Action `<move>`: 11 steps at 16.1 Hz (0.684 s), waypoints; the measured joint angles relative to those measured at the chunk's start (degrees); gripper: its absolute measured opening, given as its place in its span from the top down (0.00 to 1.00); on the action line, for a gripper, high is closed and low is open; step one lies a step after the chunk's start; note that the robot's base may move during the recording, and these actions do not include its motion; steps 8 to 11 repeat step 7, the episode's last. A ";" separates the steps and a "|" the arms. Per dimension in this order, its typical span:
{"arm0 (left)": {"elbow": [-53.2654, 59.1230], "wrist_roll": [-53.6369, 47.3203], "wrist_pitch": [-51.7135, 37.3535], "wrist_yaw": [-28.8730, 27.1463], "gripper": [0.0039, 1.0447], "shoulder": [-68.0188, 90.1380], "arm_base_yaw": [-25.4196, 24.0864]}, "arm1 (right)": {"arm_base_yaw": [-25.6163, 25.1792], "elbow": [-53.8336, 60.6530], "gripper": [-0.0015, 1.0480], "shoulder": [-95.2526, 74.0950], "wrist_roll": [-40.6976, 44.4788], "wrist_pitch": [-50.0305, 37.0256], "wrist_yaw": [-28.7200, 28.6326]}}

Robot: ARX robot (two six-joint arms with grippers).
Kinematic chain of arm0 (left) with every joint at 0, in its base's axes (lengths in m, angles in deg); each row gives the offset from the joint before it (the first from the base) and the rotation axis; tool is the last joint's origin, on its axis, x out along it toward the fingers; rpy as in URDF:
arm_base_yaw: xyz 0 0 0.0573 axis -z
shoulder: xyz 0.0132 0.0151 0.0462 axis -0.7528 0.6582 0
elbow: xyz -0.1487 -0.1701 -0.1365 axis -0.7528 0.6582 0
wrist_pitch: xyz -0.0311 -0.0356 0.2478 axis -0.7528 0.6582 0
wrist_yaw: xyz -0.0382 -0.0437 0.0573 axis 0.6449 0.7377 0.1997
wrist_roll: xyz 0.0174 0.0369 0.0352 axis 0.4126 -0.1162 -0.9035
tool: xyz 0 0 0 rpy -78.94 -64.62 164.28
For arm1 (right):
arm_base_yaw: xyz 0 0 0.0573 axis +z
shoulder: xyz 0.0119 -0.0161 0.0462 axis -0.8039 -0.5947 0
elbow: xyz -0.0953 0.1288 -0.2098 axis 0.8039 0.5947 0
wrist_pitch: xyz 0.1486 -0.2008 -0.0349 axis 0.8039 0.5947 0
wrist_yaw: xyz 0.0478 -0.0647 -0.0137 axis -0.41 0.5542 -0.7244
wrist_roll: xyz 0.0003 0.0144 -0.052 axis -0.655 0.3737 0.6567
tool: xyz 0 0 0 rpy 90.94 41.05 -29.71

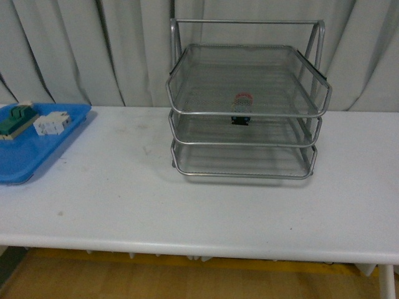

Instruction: Place button on rack with both arms

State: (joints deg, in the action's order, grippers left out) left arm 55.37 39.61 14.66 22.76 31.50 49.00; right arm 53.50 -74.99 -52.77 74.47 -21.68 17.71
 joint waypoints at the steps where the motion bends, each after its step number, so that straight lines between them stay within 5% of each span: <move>1: 0.00 0.00 0.00 0.00 0.06 0.00 0.00 | 0.00 0.00 0.07 0.00 0.00 0.00 0.00; 11: 0.00 0.00 0.00 0.00 0.06 0.00 0.00 | 0.00 0.00 0.06 0.00 0.00 0.00 0.00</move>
